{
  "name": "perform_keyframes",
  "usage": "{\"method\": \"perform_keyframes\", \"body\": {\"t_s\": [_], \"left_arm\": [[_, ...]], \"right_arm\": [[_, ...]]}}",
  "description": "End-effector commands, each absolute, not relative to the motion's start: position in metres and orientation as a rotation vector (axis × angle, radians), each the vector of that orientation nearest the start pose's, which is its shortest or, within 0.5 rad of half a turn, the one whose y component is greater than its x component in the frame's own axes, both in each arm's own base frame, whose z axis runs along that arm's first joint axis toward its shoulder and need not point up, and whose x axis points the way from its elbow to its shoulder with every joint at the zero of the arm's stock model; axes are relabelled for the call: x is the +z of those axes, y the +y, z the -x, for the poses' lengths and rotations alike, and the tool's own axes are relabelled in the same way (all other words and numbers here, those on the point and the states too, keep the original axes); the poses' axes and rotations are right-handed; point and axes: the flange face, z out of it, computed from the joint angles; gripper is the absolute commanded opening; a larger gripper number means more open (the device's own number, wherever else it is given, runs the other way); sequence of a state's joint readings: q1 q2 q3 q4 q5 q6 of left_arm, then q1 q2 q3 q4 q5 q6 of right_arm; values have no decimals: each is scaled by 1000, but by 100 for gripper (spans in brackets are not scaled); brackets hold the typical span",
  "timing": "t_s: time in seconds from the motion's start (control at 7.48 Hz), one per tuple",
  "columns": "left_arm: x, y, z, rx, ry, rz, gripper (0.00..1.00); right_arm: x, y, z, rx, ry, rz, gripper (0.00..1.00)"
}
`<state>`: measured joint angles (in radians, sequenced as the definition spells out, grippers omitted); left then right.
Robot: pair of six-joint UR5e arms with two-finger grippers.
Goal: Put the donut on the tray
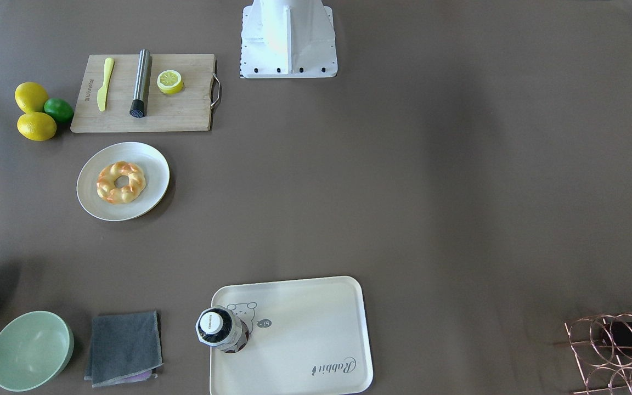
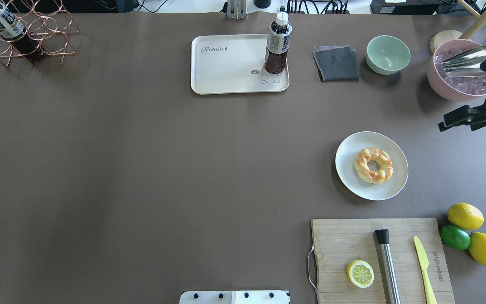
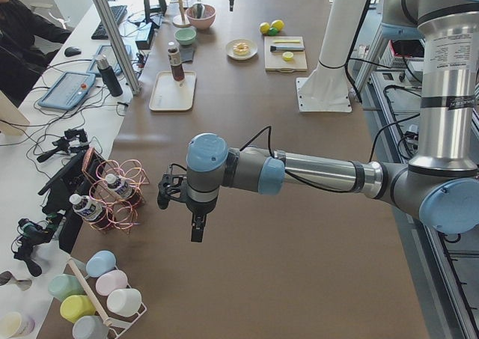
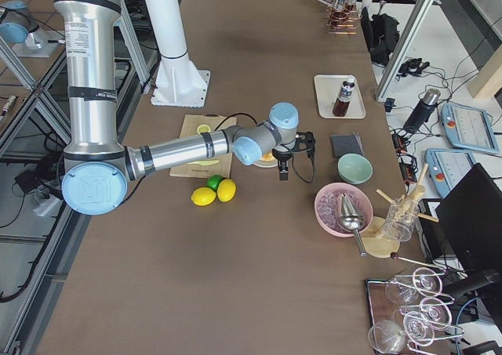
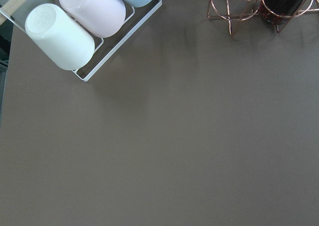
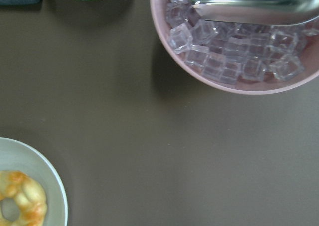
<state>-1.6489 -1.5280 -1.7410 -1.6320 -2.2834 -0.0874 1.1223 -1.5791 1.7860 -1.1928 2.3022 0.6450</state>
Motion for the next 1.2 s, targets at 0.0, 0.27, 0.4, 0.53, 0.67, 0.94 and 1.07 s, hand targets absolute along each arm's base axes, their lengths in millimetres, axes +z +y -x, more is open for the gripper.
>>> {"method": "perform_keyframes", "body": {"t_s": [0.0,0.27,0.4,0.53,0.67,0.94,1.07], "left_arm": [[593,-476,106,-92,711,-176,98],[594,-476,106,-92,709,-175,98],[595,-476,106,-93,708,-173,98],[596,-475,106,-94,706,-172,98],[597,-475,106,-94,706,-170,98],[597,-475,107,-94,704,-173,98],[598,-474,108,-96,703,-172,98]], "right_arm": [[509,-460,230,-40,-880,-89,100],[523,-453,256,-85,-866,-110,100],[536,-451,265,-100,-871,-110,100],[545,-448,271,-112,-870,-109,100],[548,-446,275,-117,-866,-105,100],[548,-442,283,-114,-868,-89,98],[545,-441,288,-107,-871,-82,82]]}}
